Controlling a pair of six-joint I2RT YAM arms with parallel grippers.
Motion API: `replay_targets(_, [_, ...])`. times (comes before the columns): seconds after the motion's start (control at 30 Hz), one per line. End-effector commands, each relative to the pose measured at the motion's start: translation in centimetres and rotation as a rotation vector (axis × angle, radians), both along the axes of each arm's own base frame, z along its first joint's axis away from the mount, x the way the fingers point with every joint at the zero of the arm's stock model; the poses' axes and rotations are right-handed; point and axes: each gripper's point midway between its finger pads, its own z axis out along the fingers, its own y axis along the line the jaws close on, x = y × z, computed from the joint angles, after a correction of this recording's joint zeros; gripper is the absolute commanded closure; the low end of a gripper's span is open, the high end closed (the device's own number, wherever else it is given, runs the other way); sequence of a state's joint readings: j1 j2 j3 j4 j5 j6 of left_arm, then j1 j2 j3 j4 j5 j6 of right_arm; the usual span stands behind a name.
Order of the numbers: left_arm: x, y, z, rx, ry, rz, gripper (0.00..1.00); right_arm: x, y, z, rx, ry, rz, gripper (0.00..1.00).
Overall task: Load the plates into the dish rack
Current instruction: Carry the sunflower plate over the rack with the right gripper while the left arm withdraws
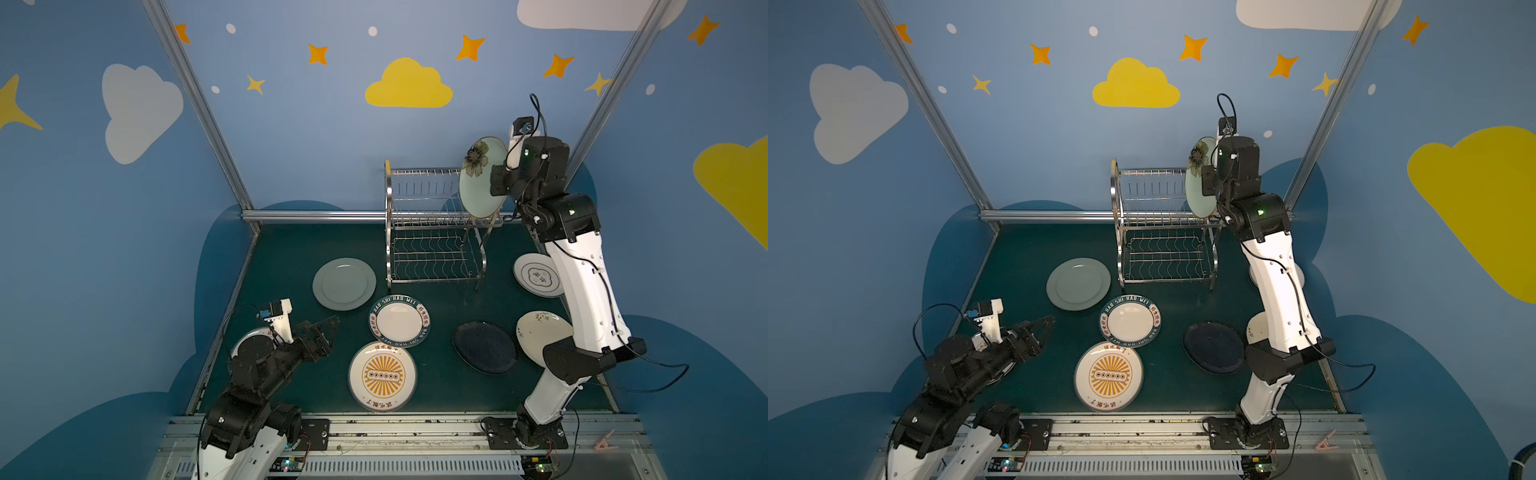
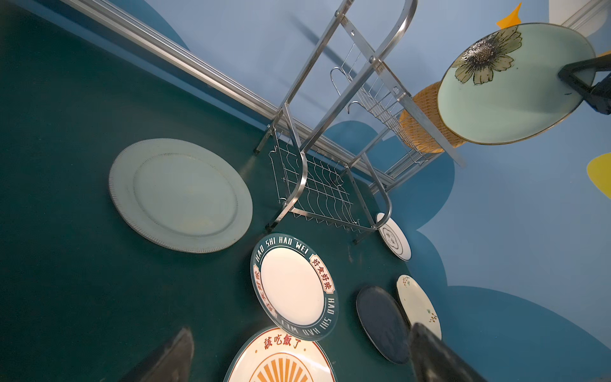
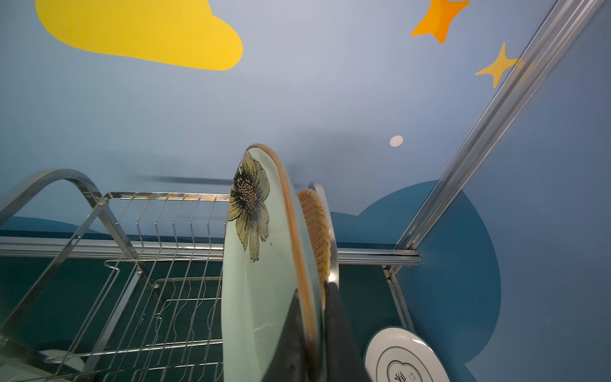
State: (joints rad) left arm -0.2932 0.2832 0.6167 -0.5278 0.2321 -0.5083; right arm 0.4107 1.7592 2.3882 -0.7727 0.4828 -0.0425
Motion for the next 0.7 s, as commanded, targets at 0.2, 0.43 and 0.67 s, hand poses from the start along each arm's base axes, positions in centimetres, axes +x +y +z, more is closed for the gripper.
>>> replay_targets(0.2, [0.0,-0.1,0.0,0.012,-0.021,-0.009,0.00,1.6,-1.2,3.8,0.031,-0.167,-0.047,1.00])
replay_targets(0.43, [-0.1,-0.1,0.1,0.009,-0.027,-0.013,0.00,2.9,-1.3,3.2,0.013,-0.167,-0.053,1.00])
replay_targets(0.67, [-0.2,-0.1,0.2,0.006,-0.033,-0.013,0.00,4.1,-1.0,2.4,-0.004,-0.156,-0.042,1.00])
